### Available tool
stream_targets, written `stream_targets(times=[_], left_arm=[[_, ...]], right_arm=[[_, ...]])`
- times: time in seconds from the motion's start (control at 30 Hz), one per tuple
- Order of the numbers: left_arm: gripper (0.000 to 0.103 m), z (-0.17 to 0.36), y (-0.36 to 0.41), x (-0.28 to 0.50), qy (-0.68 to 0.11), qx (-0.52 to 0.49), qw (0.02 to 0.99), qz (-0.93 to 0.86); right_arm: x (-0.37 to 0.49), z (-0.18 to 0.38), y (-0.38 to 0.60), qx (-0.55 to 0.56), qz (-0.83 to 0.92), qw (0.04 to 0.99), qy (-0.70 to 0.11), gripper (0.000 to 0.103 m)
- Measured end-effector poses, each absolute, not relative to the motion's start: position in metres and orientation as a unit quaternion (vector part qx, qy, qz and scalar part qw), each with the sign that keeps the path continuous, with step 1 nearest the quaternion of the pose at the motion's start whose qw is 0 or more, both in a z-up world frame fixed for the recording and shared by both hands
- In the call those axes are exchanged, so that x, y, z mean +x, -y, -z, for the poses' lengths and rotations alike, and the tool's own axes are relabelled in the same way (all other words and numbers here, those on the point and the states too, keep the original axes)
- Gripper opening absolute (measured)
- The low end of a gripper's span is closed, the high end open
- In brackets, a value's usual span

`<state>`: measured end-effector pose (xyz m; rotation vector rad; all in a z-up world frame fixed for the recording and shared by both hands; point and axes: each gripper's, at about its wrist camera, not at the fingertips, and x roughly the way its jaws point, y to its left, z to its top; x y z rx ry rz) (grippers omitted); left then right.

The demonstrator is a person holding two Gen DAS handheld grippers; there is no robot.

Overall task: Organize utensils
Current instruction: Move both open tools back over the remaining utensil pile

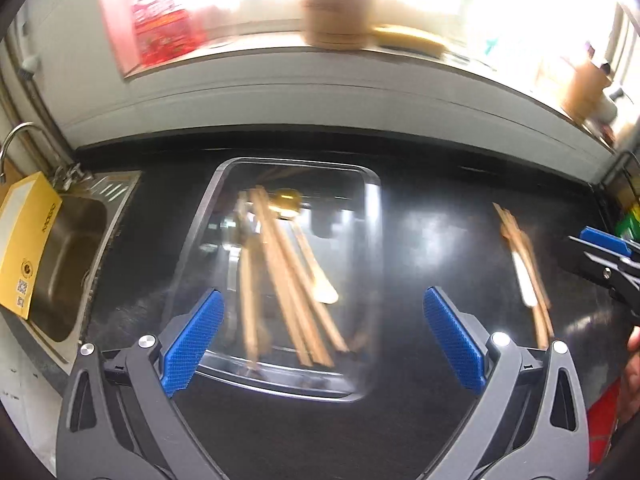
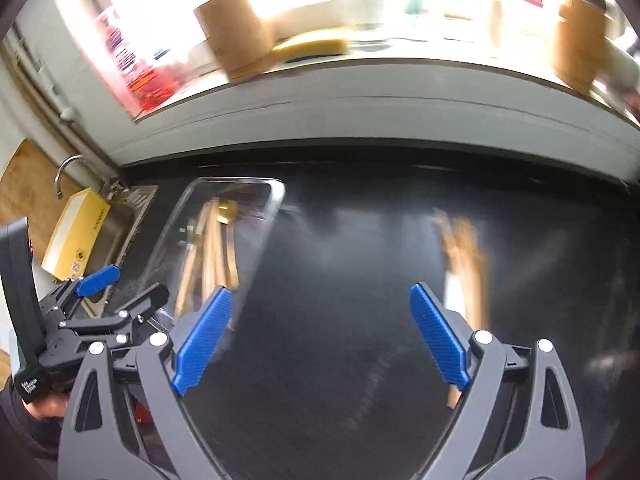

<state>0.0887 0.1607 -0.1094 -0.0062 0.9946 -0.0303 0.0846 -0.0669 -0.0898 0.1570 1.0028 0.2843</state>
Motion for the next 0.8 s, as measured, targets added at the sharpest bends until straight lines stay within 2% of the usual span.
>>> stream_targets(times=[0.4, 0.8], left_arm=[[0.097, 0.1, 0.001, 0.063, -0.466, 0.039, 0.877, 0.105], [0.097, 0.095, 0.056, 0.063, -0.459, 0.054, 0.879, 0.115]], right_arm=[[0.008, 0.083, 0.224, 0.079, -0.044, 0.879, -0.468, 0.088], [0.006, 0.077, 0.268, 0.079, -0.047, 0.887, -0.453, 0.088]])
